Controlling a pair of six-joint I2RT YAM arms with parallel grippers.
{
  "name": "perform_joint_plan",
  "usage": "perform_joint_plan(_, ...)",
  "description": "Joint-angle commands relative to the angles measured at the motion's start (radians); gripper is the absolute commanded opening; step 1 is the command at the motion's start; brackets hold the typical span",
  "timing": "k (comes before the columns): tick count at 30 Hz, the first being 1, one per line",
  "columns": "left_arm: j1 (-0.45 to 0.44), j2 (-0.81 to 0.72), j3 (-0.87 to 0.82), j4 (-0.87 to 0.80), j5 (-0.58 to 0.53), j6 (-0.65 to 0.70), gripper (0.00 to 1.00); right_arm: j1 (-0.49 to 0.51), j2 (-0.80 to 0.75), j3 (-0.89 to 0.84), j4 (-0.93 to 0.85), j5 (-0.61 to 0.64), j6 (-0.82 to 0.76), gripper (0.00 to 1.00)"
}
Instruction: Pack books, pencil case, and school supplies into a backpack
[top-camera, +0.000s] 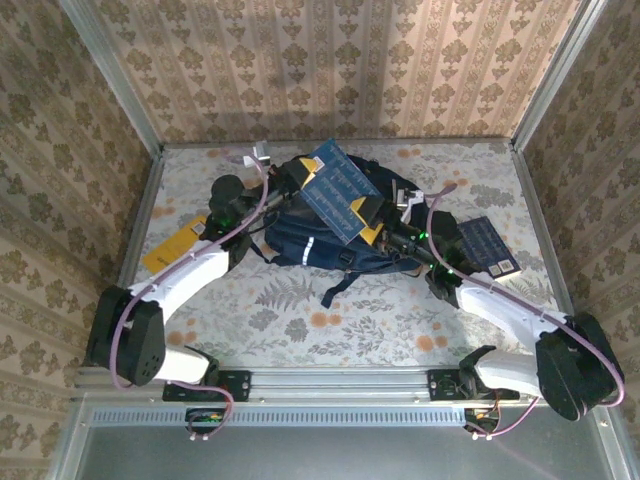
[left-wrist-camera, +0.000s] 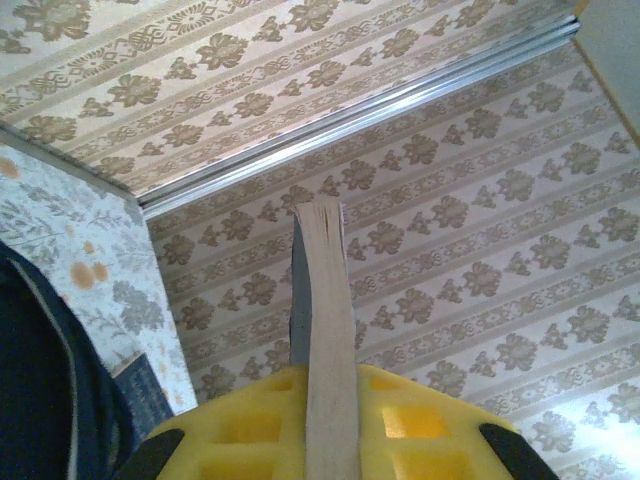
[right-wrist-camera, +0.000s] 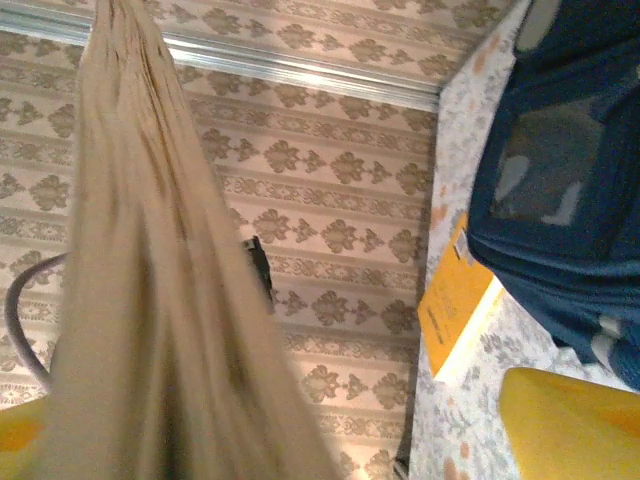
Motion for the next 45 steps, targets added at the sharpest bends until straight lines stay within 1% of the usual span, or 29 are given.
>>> perform_joint_plan(1, -0.013, 0.019, 0.021, 0.153, -0.029, -0.066, 0.0, 0.01, 0.008, -0.006, 0.202, 0.092, 0.067, 0.8)
perform_joint_plan(3, -0.019, 0.022, 0.018, 0.152, -0.033, -0.063, 0.0, 0.01, -0.004, 0.001, 0.211, 0.137, 0.042, 0.71)
perform_joint_plan(4, -0.021, 0.021, 0.012, 0.144, -0.04, -0.059, 0.0, 0.011, -0.014, 0.003, 0.211, 0.162, 0.029, 0.64)
perform_joint_plan(6, -0.023, 0.017, 0.006, 0.123, -0.051, -0.052, 0.0, 0.013, -0.033, 0.007, 0.196, 0.196, 0.003, 0.46)
perform_joint_plan(8, -0.027, 0.016, 0.005, 0.097, -0.057, -0.041, 0.0, 0.015, -0.053, 0.014, 0.159, 0.221, -0.015, 0.24)
perform_joint_plan(11, -0.036, 0.019, 0.01, 0.061, -0.066, -0.026, 0.0, 0.014, -0.069, 0.022, 0.117, 0.227, -0.031, 0.03)
perform_joint_plan(12, -0.038, 0.021, 0.014, 0.048, -0.067, -0.019, 0.0, 0.014, -0.076, 0.023, 0.102, 0.23, -0.039, 0.0)
perform_joint_plan(13, -0.041, 0.027, 0.025, 0.021, -0.061, -0.011, 0.0, 0.014, -0.088, 0.02, 0.082, 0.234, -0.048, 0.0)
perform_joint_plan(14, -0.043, 0.033, 0.036, -0.005, -0.055, 0.0, 0.08, 0.013, -0.103, 0.014, 0.064, 0.24, -0.06, 0.0)
perform_joint_plan(15, -0.044, 0.037, 0.044, -0.026, -0.049, 0.013, 0.2, 0.011, -0.118, 0.01, 0.047, 0.244, -0.074, 0.0)
perform_joint_plan(16, -0.045, 0.041, 0.053, -0.054, -0.042, 0.037, 0.35, 0.005, -0.142, 0.006, 0.014, 0.244, -0.096, 0.0)
perform_joint_plan(17, -0.045, 0.041, 0.064, -0.096, -0.034, 0.068, 0.46, -0.007, -0.172, 0.002, -0.035, 0.25, -0.113, 0.0)
perform_joint_plan(18, -0.043, 0.041, 0.082, -0.154, -0.025, 0.106, 0.54, -0.02, -0.202, -0.004, -0.082, 0.258, -0.128, 0.0)
perform_joint_plan(19, -0.042, 0.043, 0.119, -0.244, -0.014, 0.156, 0.6, -0.041, -0.243, -0.008, -0.152, 0.265, -0.155, 0.0)
perform_joint_plan(21, -0.044, 0.052, 0.228, -0.508, -0.008, 0.331, 0.65, -0.085, -0.328, 0.006, -0.354, 0.297, -0.206, 0.0)
perform_joint_plan(23, -0.059, 0.097, 0.376, -0.783, -0.03, 0.525, 0.67, -0.144, -0.406, 0.012, -0.521, 0.318, -0.263, 0.0)
perform_joint_plan(25, -0.071, 0.164, 0.48, -0.912, -0.021, 0.63, 0.67, -0.202, -0.475, 0.006, -0.621, 0.318, -0.311, 0.0)
perform_joint_plan(27, -0.078, 0.257, 0.581, -0.988, 0.027, 0.666, 0.67, -0.245, -0.535, 0.017, -0.743, 0.343, -0.373, 0.0)
perform_joint_plan(29, -0.087, 0.373, 0.699, -1.069, 0.084, 0.671, 0.66, -0.276, -0.587, 0.03, -0.858, 0.393, -0.431, 0.0)
perform_joint_plan(32, -0.119, 0.553, 0.876, -1.173, 0.174, 0.679, 0.64, -0.291, -0.654, 0.053, -1.007, 0.505, -0.517, 0.0)
perform_joint_plan(35, -0.162, 0.697, 1.037, -1.249, 0.231, 0.693, 0.63, -0.293, -0.7, 0.056, -1.06, 0.55, -0.581, 0.0)
perform_joint_plan(38, -0.187, 0.816, 1.18, -1.326, 0.241, 0.696, 0.61, -0.293, -0.727, 0.055, -1.087, 0.564, -0.613, 0.0)
perform_joint_plan(39, -0.188, 0.839, 1.196, -1.327, 0.243, 0.682, 0.61, -0.293, -0.735, 0.055, -1.09, 0.566, -0.623, 0.0)
perform_joint_plan(42, -0.198, 0.874, 1.193, -1.261, 0.258, 0.626, 0.6, -0.293, -0.752, 0.058, -1.105, 0.588, -0.659, 0.0)
perform_joint_plan(45, -0.214, 0.913, 1.213, -1.237, 0.28, 0.592, 0.59, -0.293, -0.759, 0.087, -1.127, 0.633, -0.722, 0.0)
